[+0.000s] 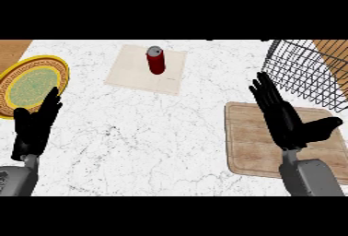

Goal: Pick the sweet potato from the cutting board and place it in the basket

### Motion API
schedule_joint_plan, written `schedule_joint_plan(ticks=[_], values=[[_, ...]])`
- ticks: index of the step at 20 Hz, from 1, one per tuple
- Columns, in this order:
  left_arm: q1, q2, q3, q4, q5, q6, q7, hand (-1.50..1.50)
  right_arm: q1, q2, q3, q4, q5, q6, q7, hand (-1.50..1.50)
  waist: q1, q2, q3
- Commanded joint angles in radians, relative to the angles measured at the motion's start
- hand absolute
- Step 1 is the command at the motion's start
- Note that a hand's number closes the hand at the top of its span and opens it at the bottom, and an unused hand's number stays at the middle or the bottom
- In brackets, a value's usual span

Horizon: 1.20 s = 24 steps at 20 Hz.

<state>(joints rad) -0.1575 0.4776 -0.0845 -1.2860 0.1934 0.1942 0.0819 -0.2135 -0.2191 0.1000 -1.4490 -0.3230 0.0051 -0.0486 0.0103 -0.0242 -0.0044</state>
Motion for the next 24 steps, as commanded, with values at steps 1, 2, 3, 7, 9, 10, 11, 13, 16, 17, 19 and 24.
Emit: schedule_joint_plan(ticks=[1,2,3,7,9,10,11,13,16,17,19,24], values=[[-0.010,-0.007,0.027,-0.003,-0.003,-0.005,-0.032,0.00,-0.096,-0.088,-0.100,0.054,-0.120,0.187,-0.023,1.50,-0.003,0.026,0.005],[-0.067,-0.016,0.010,-0.011,0.003,-0.004,0.002,0.00,-0.189,-0.124,-0.140,0.109,-0.191,0.272,-0.024,1.50,0.010,0.033,0.007],[-0.057,0.002,0.010,-0.045,0.022,-0.035,0.011,0.00,-0.211,-0.159,-0.174,0.122,-0.247,0.348,-0.036,1.50,0.031,0.035,0.010],[-0.078,-0.053,-0.023,-0.037,0.046,-0.053,0.025,0.00,-0.319,-0.285,-0.071,-0.011,-0.123,0.571,-0.150,1.50,0.052,0.033,0.008],[-0.081,-0.040,-0.014,-0.034,0.062,-0.073,0.043,0.00,-0.283,-0.307,-0.035,-0.023,-0.103,0.727,-0.248,-1.50,0.035,0.038,0.012],[-0.072,-0.062,-0.013,-0.030,0.065,-0.056,0.037,0.00,-0.268,-0.319,-0.032,-0.050,-0.040,0.749,-0.328,-1.50,0.021,0.036,0.012],[-0.071,-0.054,-0.009,-0.041,0.075,-0.073,0.037,0.00,-0.222,-0.316,-0.030,-0.046,0.031,0.758,-0.413,-1.50,0.013,0.035,0.011],[-0.062,-0.048,0.007,-0.058,0.081,-0.064,0.063,0.00,-0.133,-0.297,-0.053,-0.013,0.120,0.782,-0.594,-1.50,0.001,0.030,0.009],[-0.073,-0.039,0.049,0.014,0.087,-0.106,0.042,0.00,-0.125,-0.286,-0.055,0.002,0.233,0.702,-0.649,-1.50,-0.007,0.027,0.005],[-0.050,-0.047,0.039,-0.072,0.081,-0.094,0.086,0.00,-0.173,-0.262,-0.038,-0.030,0.207,0.667,-0.548,-1.50,-0.004,0.024,0.005],[-0.074,-0.008,0.067,-0.058,0.103,-0.128,0.106,0.00,-0.256,-0.387,-0.120,-0.047,0.035,0.736,-0.332,-1.50,-0.009,0.023,0.004],[-0.031,-0.052,0.048,-0.023,0.068,-0.100,0.027,0.00,-0.328,-0.584,-0.103,-0.080,0.159,0.781,-0.202,-1.50,-0.012,0.023,0.002]])
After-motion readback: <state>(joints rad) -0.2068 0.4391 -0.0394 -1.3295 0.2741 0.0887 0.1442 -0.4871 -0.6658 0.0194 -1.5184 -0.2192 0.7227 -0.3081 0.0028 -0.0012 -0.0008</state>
